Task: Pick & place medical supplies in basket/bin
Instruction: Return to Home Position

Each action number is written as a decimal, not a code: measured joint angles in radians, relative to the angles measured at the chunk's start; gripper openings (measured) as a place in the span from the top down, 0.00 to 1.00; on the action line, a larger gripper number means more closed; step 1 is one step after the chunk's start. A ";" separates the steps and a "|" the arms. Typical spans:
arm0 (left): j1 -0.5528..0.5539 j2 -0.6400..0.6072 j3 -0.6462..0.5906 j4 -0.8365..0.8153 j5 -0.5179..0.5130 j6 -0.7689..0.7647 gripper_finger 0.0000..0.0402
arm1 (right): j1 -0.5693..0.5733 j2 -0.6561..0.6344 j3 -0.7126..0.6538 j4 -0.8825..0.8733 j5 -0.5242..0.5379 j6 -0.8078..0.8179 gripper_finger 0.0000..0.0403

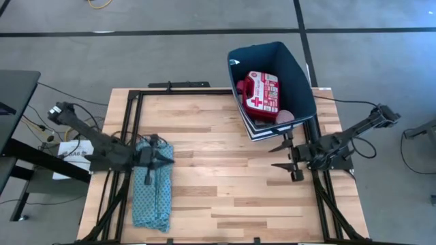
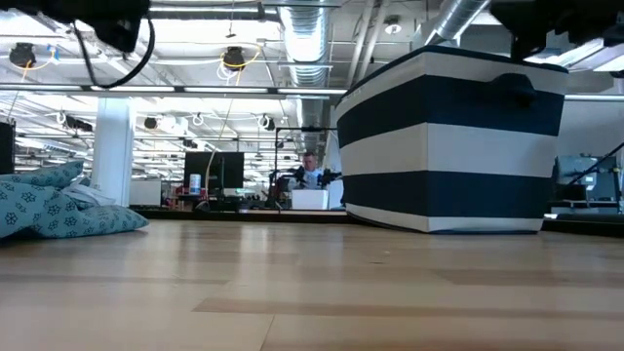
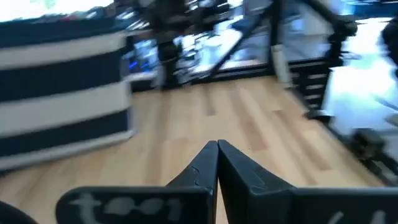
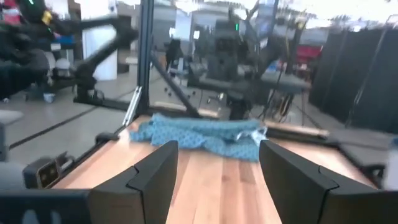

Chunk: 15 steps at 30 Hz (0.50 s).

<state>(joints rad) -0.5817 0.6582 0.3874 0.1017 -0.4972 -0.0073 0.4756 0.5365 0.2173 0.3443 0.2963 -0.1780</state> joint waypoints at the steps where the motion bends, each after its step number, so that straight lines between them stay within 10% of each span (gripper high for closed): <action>1: 0.011 -0.044 0.000 -0.056 -0.024 -0.028 1.00 | 0.000 -0.020 0.000 0.001 0.000 -0.009 0.45; 5: 0.042 -0.193 -0.064 -0.033 -0.030 -0.077 1.00 | 0.000 -0.062 0.000 -0.041 0.000 0.003 0.45; 10: 0.081 -0.264 -0.290 0.381 0.196 0.080 1.00 | 0.000 -0.066 0.000 -0.082 0.013 0.013 0.45; 15: 0.136 -0.307 -0.369 0.470 0.125 0.099 1.00 | 0.013 -0.066 0.000 -0.082 0.004 0.146 0.45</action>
<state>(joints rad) -0.4452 0.3510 0.0188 0.5720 -0.3721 0.0921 0.4882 0.4709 0.2173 0.2619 0.3004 -0.0317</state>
